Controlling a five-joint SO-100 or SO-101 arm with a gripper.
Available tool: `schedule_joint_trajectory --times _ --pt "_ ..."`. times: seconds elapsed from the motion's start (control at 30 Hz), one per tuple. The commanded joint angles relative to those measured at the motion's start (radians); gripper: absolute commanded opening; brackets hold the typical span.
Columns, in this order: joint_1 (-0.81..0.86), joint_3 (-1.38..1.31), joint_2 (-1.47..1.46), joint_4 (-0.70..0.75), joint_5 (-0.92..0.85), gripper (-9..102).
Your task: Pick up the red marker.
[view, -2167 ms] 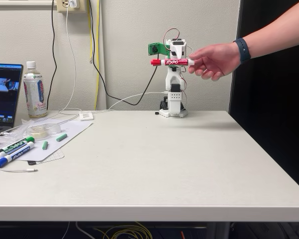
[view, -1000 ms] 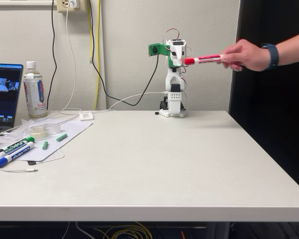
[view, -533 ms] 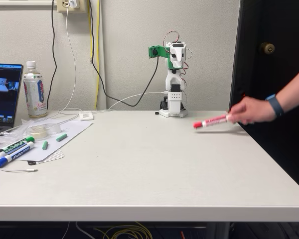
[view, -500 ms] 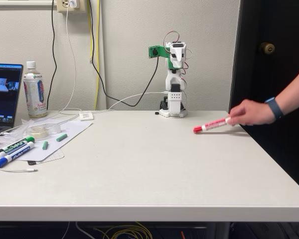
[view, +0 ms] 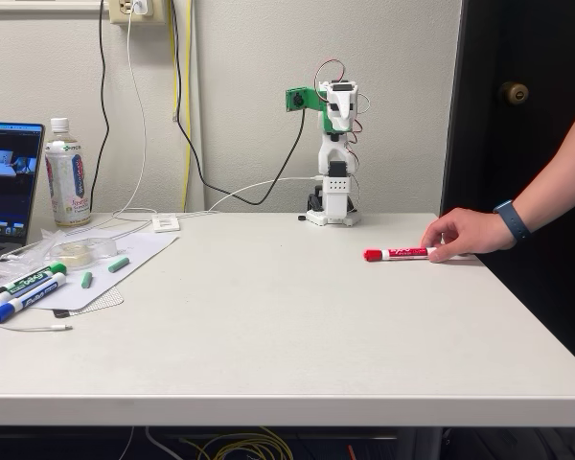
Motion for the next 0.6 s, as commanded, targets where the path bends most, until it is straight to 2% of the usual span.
schedule_joint_trajectory --times 0.0,0.57 --pt "-0.009 -0.006 0.011 0.006 -0.040 7" --pt "-0.164 -0.023 -0.067 0.101 -0.494 7"
